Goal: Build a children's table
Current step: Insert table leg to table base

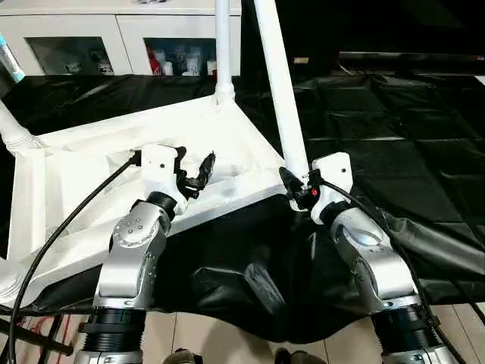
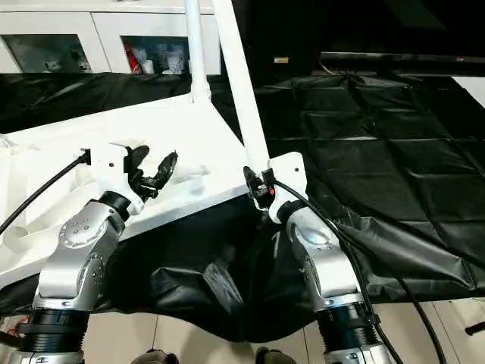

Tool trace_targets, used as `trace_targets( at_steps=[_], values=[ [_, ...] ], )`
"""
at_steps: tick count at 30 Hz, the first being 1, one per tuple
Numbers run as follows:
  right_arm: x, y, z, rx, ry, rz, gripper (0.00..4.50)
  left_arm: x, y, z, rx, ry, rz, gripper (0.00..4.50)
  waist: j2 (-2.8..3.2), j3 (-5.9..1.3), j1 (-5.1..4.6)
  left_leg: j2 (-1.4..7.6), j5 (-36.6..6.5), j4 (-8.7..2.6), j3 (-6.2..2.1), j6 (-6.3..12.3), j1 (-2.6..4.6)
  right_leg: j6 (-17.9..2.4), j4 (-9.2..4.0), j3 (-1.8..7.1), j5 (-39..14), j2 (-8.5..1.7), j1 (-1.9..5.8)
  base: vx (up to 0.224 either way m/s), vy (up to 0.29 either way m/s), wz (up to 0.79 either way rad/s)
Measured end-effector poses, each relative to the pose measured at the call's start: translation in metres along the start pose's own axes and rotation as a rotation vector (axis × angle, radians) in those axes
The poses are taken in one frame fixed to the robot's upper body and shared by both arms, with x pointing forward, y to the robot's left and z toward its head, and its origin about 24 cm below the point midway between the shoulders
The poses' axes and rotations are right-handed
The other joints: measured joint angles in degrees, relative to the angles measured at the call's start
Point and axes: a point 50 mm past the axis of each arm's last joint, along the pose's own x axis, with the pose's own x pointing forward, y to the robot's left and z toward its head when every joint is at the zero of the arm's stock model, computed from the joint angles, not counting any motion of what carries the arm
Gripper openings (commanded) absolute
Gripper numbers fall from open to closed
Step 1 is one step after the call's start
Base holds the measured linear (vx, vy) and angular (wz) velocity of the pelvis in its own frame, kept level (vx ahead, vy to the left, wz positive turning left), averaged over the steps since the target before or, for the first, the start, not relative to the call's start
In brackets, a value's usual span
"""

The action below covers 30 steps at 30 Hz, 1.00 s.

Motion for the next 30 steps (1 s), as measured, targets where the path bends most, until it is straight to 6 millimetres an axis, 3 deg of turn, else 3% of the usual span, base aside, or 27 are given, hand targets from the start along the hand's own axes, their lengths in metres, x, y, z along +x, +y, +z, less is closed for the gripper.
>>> trace_targets(
  at_steps=[30],
  values=[
    [0.0000,0.0000,0.0000,0.000,0.000,0.000,1.87,0.0000,0.0000,0.0000,0.000,0.000,0.000,3.36,0.00,0.00,0.00,0.00,0.00,0.00,0.00,0.00,0.00,0.00,0.00,0.00,0.00,0.00,0.00,0.000,0.000,0.00]
  ],
)
